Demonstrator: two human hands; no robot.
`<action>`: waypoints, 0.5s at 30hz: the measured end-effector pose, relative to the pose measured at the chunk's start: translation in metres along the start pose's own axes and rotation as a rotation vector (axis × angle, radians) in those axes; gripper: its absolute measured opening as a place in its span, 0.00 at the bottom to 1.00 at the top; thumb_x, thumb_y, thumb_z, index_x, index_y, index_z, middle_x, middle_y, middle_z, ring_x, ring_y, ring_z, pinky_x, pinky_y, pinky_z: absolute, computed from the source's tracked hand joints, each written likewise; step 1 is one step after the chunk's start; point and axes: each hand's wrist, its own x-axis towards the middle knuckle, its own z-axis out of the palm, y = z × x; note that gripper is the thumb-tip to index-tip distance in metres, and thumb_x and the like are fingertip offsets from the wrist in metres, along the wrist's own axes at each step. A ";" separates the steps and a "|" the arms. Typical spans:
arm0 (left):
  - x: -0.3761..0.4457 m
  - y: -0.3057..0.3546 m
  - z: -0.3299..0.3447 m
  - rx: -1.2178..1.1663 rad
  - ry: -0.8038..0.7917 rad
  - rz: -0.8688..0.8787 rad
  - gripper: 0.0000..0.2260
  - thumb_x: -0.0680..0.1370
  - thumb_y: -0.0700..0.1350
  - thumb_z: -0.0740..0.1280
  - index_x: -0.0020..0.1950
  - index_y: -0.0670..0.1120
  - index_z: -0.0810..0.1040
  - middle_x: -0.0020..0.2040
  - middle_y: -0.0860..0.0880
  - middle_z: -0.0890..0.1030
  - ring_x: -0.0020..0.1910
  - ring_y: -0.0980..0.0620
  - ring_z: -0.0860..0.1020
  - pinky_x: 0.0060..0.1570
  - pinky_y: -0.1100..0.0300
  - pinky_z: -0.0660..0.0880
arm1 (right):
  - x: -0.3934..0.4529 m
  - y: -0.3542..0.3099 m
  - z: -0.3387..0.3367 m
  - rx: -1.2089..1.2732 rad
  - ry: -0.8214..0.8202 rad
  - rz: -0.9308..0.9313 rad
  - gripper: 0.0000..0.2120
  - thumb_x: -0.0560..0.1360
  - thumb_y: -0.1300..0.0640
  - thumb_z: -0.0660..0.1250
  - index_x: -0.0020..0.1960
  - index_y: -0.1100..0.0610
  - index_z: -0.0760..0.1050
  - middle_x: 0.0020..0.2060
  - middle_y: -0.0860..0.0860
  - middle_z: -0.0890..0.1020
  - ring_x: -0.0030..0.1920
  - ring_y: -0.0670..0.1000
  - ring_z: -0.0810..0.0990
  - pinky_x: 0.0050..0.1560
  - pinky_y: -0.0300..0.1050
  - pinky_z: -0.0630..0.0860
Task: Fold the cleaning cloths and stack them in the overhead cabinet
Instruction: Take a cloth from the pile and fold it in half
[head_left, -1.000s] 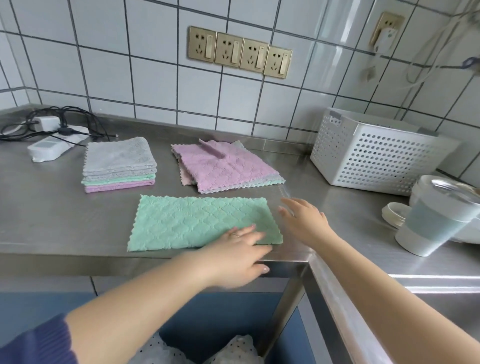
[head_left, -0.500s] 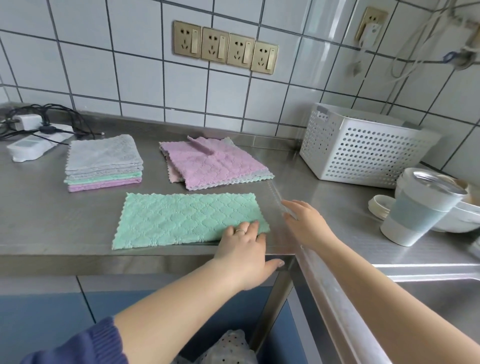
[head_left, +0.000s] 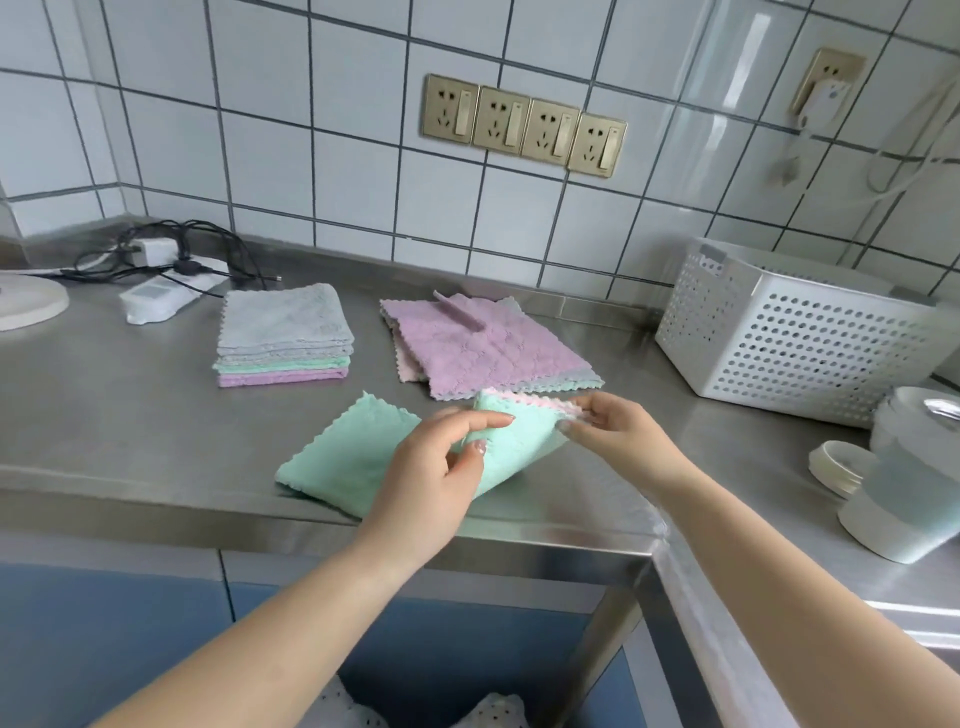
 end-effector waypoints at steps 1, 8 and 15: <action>0.001 0.000 -0.007 -0.012 0.029 -0.016 0.16 0.77 0.33 0.62 0.53 0.54 0.80 0.43 0.58 0.77 0.25 0.62 0.69 0.29 0.74 0.64 | 0.004 -0.002 0.004 0.041 -0.001 -0.005 0.07 0.73 0.56 0.70 0.48 0.58 0.77 0.42 0.51 0.81 0.43 0.49 0.77 0.51 0.49 0.72; -0.001 -0.020 -0.063 -0.032 0.172 -0.154 0.15 0.77 0.38 0.64 0.52 0.59 0.78 0.51 0.61 0.78 0.47 0.62 0.75 0.49 0.69 0.67 | 0.031 -0.026 0.051 0.280 -0.023 -0.009 0.08 0.74 0.65 0.68 0.48 0.54 0.74 0.38 0.51 0.80 0.37 0.44 0.79 0.43 0.38 0.77; -0.006 -0.052 -0.115 0.579 0.100 -0.069 0.11 0.77 0.47 0.62 0.57 0.53 0.80 0.50 0.58 0.78 0.50 0.59 0.76 0.51 0.65 0.69 | 0.068 -0.046 0.102 -0.093 0.010 0.027 0.03 0.73 0.55 0.70 0.43 0.54 0.77 0.35 0.47 0.78 0.36 0.45 0.73 0.37 0.38 0.68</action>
